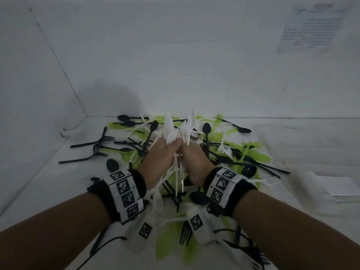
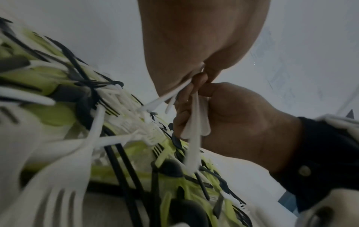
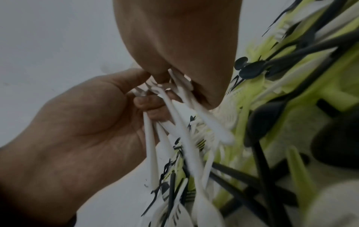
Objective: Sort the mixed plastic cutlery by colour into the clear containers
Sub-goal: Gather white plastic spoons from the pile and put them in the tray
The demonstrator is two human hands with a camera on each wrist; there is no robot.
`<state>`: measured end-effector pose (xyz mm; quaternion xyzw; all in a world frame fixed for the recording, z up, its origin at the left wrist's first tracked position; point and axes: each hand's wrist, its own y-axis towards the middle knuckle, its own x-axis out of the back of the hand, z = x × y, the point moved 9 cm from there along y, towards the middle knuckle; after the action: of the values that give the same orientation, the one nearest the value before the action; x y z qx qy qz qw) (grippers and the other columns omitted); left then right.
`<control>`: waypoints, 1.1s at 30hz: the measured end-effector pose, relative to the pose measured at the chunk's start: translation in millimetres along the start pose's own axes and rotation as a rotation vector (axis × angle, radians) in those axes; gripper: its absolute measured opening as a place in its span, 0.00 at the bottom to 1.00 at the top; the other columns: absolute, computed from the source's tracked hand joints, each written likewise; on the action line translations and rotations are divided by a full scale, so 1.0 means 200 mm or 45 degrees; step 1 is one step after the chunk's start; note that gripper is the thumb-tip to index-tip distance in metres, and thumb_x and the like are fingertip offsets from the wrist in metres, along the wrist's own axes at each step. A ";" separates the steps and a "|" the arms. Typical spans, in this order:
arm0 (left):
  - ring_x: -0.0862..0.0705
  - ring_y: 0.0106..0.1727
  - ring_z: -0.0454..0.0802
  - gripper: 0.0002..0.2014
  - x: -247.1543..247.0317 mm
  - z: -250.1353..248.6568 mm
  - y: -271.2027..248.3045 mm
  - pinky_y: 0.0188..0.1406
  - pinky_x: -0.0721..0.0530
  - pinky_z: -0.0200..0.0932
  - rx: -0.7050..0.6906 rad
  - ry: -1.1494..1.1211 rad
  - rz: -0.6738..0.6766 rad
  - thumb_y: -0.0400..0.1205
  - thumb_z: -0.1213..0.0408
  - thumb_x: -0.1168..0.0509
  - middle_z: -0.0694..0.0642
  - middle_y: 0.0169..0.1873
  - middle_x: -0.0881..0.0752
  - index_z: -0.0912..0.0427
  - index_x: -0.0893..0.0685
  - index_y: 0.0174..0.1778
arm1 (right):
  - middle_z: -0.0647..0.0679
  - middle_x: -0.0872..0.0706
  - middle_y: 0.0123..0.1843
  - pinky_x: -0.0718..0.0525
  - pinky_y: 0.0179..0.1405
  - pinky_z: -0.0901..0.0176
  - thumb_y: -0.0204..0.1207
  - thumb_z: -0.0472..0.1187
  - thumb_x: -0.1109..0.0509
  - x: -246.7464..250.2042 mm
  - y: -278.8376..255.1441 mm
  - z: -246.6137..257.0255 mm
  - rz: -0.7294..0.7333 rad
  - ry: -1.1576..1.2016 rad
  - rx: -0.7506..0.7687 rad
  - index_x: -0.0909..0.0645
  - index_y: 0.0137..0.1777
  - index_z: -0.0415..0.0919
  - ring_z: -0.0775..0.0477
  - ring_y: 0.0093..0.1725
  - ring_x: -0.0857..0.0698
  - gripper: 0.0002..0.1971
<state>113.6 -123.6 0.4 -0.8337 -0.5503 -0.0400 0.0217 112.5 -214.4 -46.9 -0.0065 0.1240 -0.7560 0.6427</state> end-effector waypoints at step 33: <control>0.23 0.36 0.49 0.16 0.02 0.09 -0.28 0.30 0.21 0.35 0.134 -0.207 0.018 0.90 0.59 0.35 0.58 0.39 0.15 0.72 0.13 0.57 | 0.30 0.11 0.57 0.11 0.48 0.45 0.92 0.42 0.42 0.01 -0.40 0.06 -0.242 -0.075 0.225 0.15 0.62 0.32 0.37 0.49 0.10 0.17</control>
<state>65.2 -96.6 -17.1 -0.8358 -0.5456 0.0568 0.0210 35.9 -207.5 -19.5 0.0162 0.0370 -0.8210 0.5695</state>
